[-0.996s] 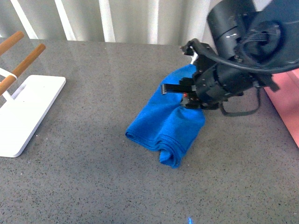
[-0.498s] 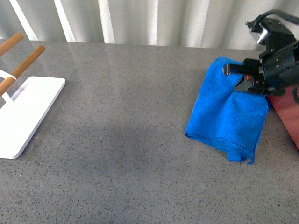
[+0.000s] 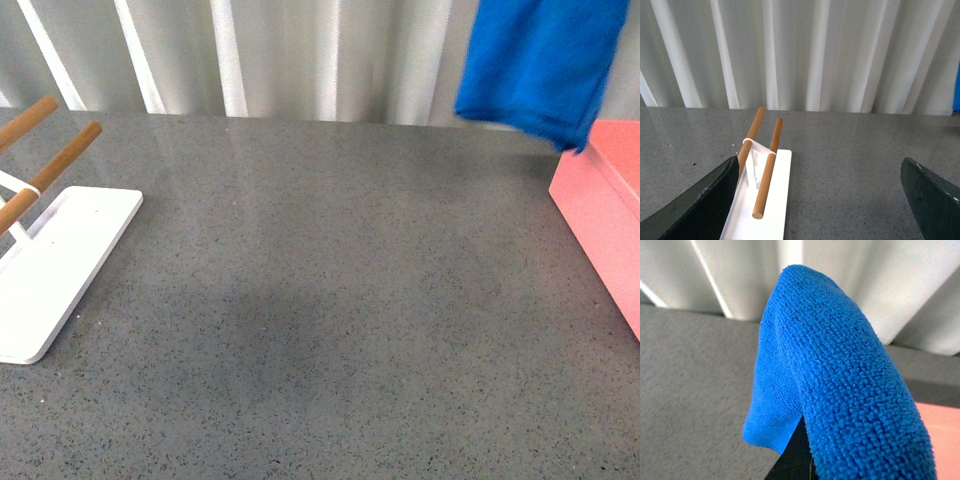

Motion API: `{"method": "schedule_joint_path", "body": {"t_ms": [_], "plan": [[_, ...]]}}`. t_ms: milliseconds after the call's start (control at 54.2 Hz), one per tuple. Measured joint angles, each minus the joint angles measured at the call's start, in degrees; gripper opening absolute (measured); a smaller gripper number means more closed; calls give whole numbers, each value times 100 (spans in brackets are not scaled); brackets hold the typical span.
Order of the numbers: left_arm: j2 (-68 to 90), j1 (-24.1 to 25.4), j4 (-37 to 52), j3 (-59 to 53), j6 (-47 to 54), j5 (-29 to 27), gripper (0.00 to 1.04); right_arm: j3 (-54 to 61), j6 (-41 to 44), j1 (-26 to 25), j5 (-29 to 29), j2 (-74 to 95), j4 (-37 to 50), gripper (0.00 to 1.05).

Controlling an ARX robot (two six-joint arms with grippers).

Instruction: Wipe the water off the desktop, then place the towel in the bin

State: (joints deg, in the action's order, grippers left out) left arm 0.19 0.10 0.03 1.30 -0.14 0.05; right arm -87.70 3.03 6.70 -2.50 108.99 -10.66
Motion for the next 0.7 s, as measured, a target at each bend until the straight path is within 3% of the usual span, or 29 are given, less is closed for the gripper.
{"method": "schedule_joint_path", "body": {"t_ms": [277,443,701], "plan": [[0,0,0,0,0,0,98,-837,354,-614,-1088,-216,-678,4],[0,0,0,0,0,0,98,-1147,-85,-1196,-1263,13,-1530,4],[0,0,0,-2,0,2,98,-1115,-861,-1937,-1047,549,-2651,4]]}}
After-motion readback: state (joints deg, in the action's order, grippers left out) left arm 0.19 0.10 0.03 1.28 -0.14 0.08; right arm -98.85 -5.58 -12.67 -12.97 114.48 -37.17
